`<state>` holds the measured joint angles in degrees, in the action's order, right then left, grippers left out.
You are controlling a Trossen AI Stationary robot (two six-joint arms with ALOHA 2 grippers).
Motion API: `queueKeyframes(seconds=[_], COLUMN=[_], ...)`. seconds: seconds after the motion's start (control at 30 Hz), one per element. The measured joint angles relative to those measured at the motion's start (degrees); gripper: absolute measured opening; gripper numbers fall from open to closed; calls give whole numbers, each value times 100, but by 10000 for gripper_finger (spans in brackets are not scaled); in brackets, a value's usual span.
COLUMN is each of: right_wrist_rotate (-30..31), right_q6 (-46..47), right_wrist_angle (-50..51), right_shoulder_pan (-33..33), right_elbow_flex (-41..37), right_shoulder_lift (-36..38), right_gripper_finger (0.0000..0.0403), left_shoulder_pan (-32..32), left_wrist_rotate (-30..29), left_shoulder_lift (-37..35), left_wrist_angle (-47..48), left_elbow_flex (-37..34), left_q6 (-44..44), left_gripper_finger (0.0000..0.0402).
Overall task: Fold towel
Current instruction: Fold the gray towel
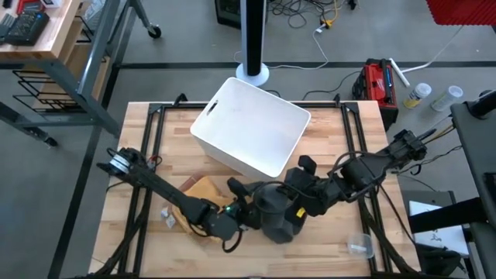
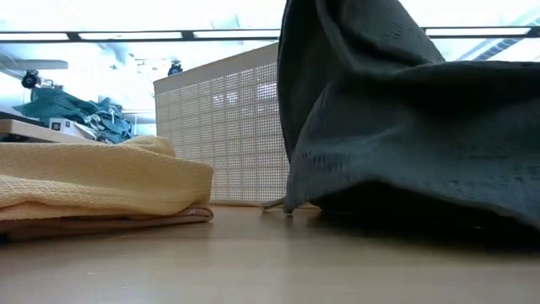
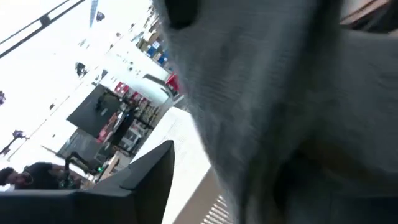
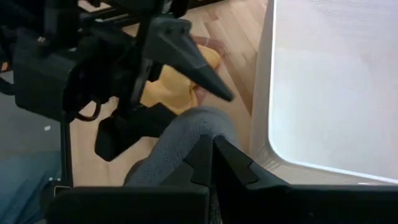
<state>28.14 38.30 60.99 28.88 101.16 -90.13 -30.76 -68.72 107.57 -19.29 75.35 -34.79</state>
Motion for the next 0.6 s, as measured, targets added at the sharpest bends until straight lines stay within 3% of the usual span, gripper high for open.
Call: queueKeyframes(seconds=[0.13, 0.2, 0.33, 0.4, 0.53, 0.6], right_wrist_rotate=[1, 33, 50, 46, 197, 504], right_q6=[-36, -116, -239, -299, -307, -226], right_wrist_angle=[-2, -4, 157, 252, 654, 817], right_shoulder_pan=[7, 3, -22, -56, -71, -27], right_elbow_flex=[-8, -8, -10, -10, -21, -19], right_shoulder_lift=[0, 0, 59, 178, 634, 879], right_gripper_finger=[0, 0, 2, 10, 44, 65], left_shoulder_pan=[84, 89, -21, -59, -39, 84], left_wrist_rotate=[69, 69, 240, 256, 168, 757], left_shoulder_lift=[5, 5, -205, -530, -1534, -2001], left_wrist_angle=[-13, -13, 19, 173, 1978, 3220], left_elbow_flex=[113, 159, 209, 283, 585, 879], left_q6=[143, 127, -468, -499, 733, 1868], left_gripper_finger=[198, 155, 25, 14, 5, 5])
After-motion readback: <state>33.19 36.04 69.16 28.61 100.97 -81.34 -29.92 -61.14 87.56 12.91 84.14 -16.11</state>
